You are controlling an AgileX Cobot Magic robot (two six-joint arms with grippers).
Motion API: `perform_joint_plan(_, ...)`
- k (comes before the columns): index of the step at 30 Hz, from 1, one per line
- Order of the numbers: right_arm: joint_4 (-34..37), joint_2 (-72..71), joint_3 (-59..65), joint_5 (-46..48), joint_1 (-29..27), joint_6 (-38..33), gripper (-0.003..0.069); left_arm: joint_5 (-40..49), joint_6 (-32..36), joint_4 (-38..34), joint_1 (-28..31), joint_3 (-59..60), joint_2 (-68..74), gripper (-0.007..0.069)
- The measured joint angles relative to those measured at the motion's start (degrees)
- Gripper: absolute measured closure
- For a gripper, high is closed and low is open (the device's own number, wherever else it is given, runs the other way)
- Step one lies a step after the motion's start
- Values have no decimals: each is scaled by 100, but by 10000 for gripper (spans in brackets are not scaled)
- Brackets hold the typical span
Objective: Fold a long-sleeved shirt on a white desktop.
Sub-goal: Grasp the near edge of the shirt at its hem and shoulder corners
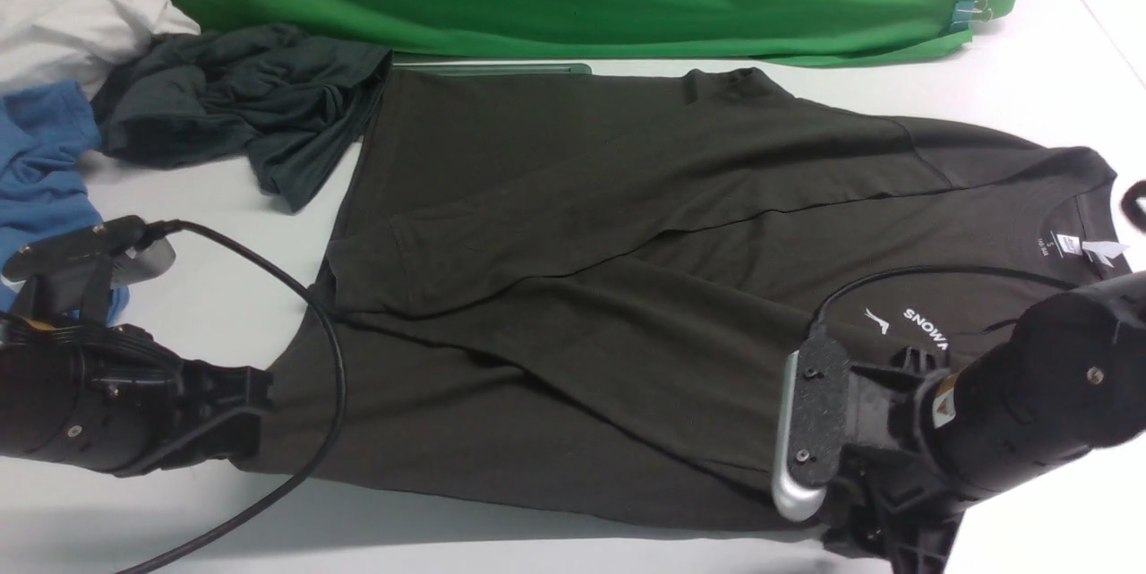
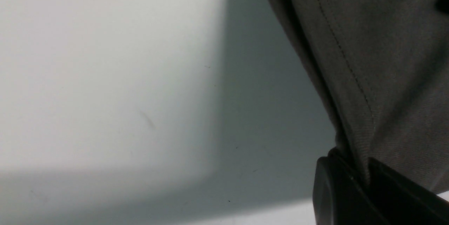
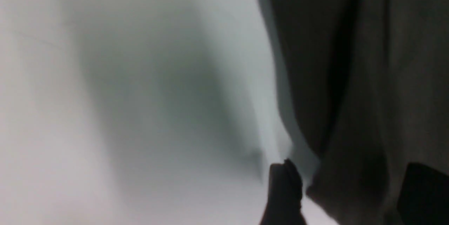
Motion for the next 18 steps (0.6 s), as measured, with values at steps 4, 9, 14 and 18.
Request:
perform_joint_plan(4, 0, 126, 0, -325, 147, 0, 242, -34, 0, 0, 0, 0, 0, 587)
perform_joint_plan(9, -355, 281, 0, -195, 147, 368, 242, -39, 0, 0, 0, 0, 0, 587)
perform_joint_plan(14, -490, 309, -5, -236, 147, 589, 248, -45, 0, 0, 0, 0, 0, 587)
perform_joint_plan(18, -468, 461, -67, -220, 147, 678, 334, -50, 0, 0, 0, 0, 0, 587)
